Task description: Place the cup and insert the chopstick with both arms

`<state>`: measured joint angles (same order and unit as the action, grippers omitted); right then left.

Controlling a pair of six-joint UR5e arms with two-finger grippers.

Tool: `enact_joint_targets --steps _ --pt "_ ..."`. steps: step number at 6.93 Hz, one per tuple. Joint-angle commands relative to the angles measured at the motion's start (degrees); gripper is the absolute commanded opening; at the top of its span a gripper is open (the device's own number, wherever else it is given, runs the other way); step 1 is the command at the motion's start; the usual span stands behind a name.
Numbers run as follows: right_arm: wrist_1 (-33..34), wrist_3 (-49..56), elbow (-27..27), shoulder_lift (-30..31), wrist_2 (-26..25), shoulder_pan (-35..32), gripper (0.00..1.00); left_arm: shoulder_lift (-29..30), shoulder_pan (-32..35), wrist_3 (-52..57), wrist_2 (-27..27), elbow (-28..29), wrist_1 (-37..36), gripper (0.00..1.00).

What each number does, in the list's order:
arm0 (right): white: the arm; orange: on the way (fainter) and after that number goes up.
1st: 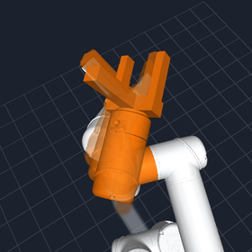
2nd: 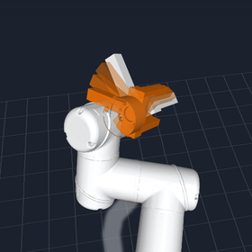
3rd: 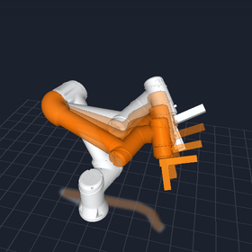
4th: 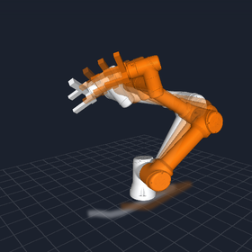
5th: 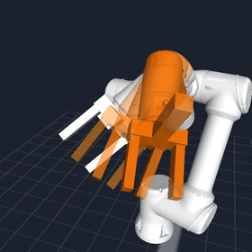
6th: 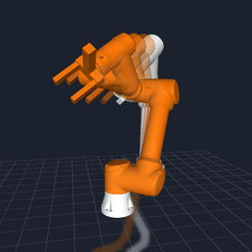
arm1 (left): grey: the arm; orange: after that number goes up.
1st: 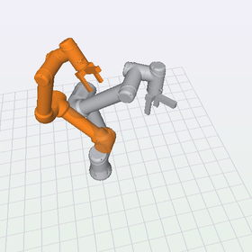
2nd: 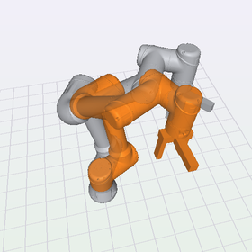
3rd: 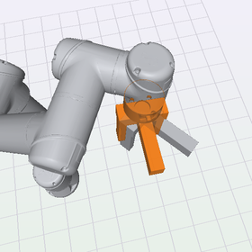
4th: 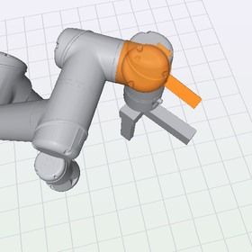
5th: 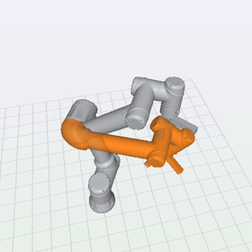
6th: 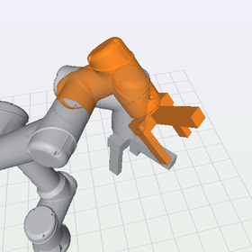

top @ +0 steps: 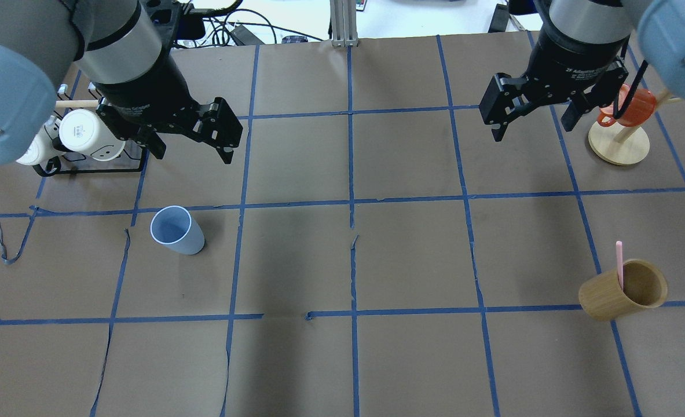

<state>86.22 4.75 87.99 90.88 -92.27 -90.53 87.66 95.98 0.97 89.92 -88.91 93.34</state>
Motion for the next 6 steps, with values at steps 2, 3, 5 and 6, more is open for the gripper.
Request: enact_joint_targets --steps 2,3,5,6 --pt "-0.3 0.6 0.1 0.0 0.0 0.0 1.00 0.0 -0.1 0.0 -0.1 0.0 0.0 1.00" --pt "-0.3 0.7 0.1 0.0 -0.1 0.0 1.00 0.0 -0.1 0.0 -0.1 0.0 0.0 1.00" --pt "-0.4 0.6 0.1 0.0 -0.1 0.0 1.00 -0.1 -0.1 0.0 -0.1 0.0 0.0 1.00" --pt "-0.4 0.7 0.1 0.0 -0.1 0.0 1.00 -0.2 -0.1 0.0 0.0 -0.1 0.0 1.00"
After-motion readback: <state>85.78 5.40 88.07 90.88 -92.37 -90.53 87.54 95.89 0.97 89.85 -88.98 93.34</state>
